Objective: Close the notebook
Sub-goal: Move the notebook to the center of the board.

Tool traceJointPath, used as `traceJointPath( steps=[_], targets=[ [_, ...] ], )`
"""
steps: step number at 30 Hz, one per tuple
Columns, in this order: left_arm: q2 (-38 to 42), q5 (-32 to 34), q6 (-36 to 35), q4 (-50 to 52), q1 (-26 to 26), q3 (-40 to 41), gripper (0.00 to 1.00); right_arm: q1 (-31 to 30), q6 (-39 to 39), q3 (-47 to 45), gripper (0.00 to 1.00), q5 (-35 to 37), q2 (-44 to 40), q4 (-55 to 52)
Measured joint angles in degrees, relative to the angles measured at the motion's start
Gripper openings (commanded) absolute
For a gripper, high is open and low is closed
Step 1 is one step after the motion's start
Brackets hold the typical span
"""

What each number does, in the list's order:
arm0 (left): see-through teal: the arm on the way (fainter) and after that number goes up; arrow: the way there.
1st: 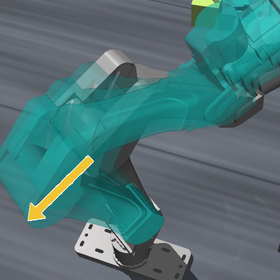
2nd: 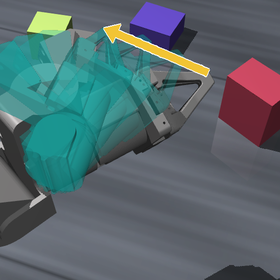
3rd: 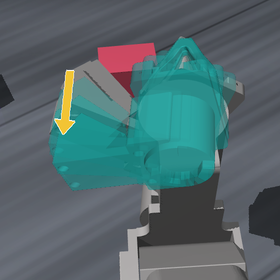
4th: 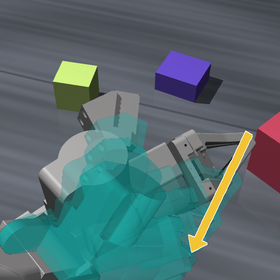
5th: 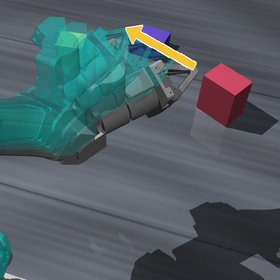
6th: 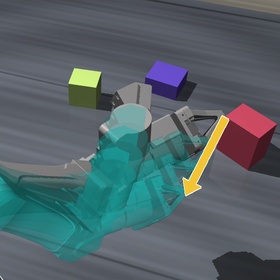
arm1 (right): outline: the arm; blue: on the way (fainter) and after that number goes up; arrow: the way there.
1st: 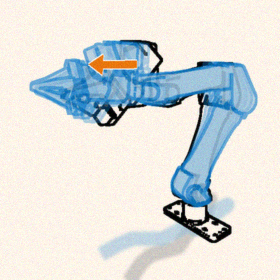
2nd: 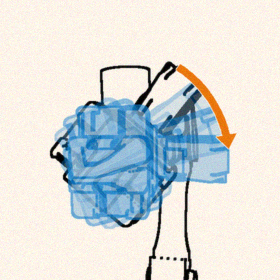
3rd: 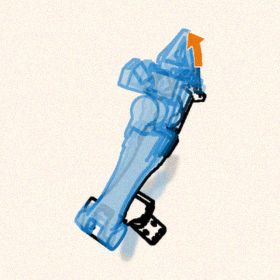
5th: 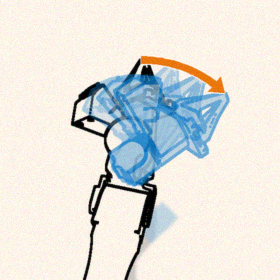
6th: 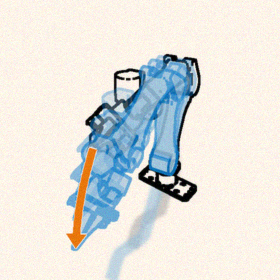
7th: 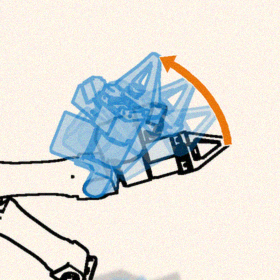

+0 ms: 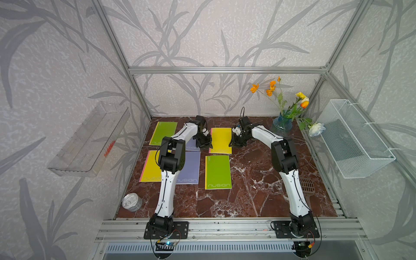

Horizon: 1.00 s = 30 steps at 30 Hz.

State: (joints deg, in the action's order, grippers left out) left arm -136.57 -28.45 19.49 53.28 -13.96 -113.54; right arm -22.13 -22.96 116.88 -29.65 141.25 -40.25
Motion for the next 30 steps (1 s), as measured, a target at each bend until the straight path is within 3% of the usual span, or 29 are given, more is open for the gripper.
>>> traceJointPath(
  steps=[15,24,30],
  targets=[
    [-2.75,-0.96,0.00,1.53,1.81,-4.61,0.29,-0.07,-2.29,9.60,0.27,-0.52,5.51,-1.75],
    [-2.75,-0.96,-0.28,1.51,1.86,-4.90,0.39,-0.07,-3.45,9.40,0.28,-0.26,5.42,-1.33],
    [-2.60,2.56,-0.24,2.08,1.99,-5.86,0.41,0.46,-3.61,9.62,0.29,0.39,5.29,-1.42]
  ],
)
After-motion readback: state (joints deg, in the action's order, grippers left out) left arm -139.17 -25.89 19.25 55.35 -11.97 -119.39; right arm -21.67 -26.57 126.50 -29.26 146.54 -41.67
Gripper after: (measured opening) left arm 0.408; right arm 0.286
